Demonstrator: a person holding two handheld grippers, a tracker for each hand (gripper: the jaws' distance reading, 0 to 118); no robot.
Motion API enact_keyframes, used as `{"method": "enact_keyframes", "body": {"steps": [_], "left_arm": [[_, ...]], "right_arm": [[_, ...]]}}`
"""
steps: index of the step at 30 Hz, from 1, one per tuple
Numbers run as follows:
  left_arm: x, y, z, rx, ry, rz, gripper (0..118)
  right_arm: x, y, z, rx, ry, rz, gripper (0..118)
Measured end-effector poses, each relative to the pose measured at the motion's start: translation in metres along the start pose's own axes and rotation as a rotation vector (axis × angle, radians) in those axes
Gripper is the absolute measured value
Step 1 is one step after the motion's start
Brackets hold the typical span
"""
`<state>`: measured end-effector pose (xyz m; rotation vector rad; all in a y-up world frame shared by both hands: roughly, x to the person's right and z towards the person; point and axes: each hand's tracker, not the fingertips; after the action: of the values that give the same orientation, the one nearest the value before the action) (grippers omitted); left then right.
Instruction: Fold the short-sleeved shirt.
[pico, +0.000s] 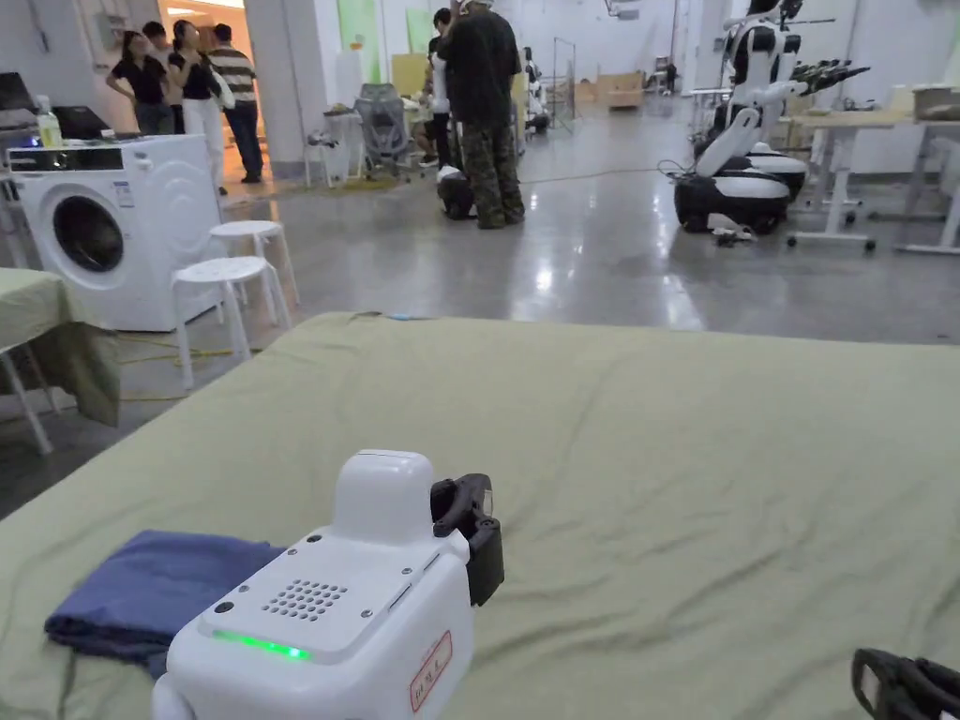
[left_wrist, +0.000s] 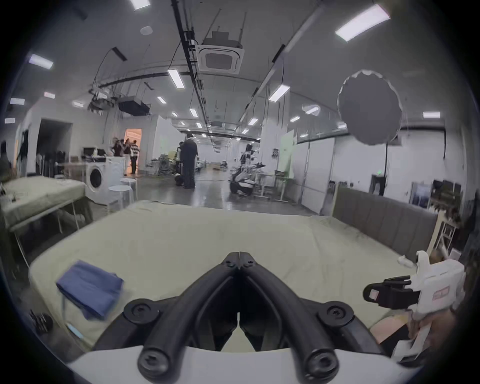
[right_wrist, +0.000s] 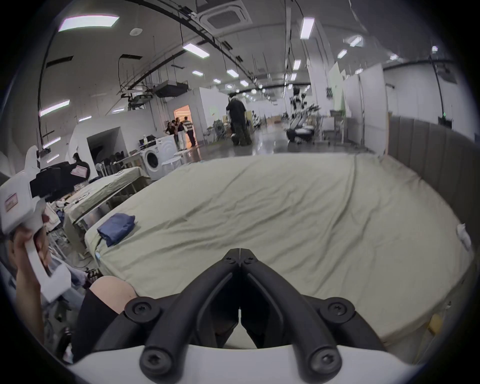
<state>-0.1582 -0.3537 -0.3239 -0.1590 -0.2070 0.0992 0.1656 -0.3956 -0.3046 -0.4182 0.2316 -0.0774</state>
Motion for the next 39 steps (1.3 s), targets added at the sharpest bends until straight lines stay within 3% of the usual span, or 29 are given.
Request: {"method": "enact_keyframes", "body": {"steps": [3, 7, 13, 19, 21, 22, 23, 24, 25, 26, 27, 39], "left_arm": [[0.033, -0.013, 0.001, -0.045, 0.031, -0.009, 0], [0.054, -0.024, 0.026, 0.085, 0.033, -0.016, 0], [0.062, -0.025, 0.049, 0.046, 0.043, -0.057, 0], [0.065, -0.018, 0.071, 0.105, 0.074, -0.092, 0], [0.065, -0.015, 0.076, 0.125, 0.074, -0.087, 3], [0.064, -0.014, 0.079, 0.143, 0.073, -0.074, 20], [0.064, -0.011, 0.079, 0.134, 0.074, -0.067, 62], [0.063, -0.007, 0.078, 0.105, 0.065, -0.052, 96], [0.063, -0.007, 0.079, 0.097, 0.05, -0.05, 108], [0.064, -0.007, 0.083, 0.112, 0.051, -0.048, 113], [0.066, -0.008, 0.084, 0.13, 0.055, -0.051, 118], [0.065, 0.001, 0.093, 0.191, 0.096, -0.091, 118]], "right_arm": [[-0.005, -0.007, 0.017, 0.068, -0.086, 0.086, 2], [-0.013, -0.013, 0.037, 0.17, -0.226, 0.157, 2], [-0.022, -0.018, 0.059, 0.256, -0.311, 0.142, 2], [-0.027, -0.02, 0.069, 0.265, -0.333, 0.144, 4], [-0.03, -0.02, 0.072, 0.28, -0.336, 0.143, 30], [-0.031, -0.02, 0.072, 0.279, -0.337, 0.144, 45], [-0.031, -0.019, 0.073, 0.274, -0.333, 0.144, 66], [-0.033, -0.019, 0.072, 0.275, -0.338, 0.148, 80], [-0.035, -0.02, 0.073, 0.286, -0.354, 0.162, 95], [-0.036, -0.021, 0.074, 0.302, -0.368, 0.168, 110], [-0.037, -0.021, 0.075, 0.311, -0.377, 0.166, 118], [-0.035, -0.006, 0.075, 0.294, -0.367, 0.08, 118]]}}
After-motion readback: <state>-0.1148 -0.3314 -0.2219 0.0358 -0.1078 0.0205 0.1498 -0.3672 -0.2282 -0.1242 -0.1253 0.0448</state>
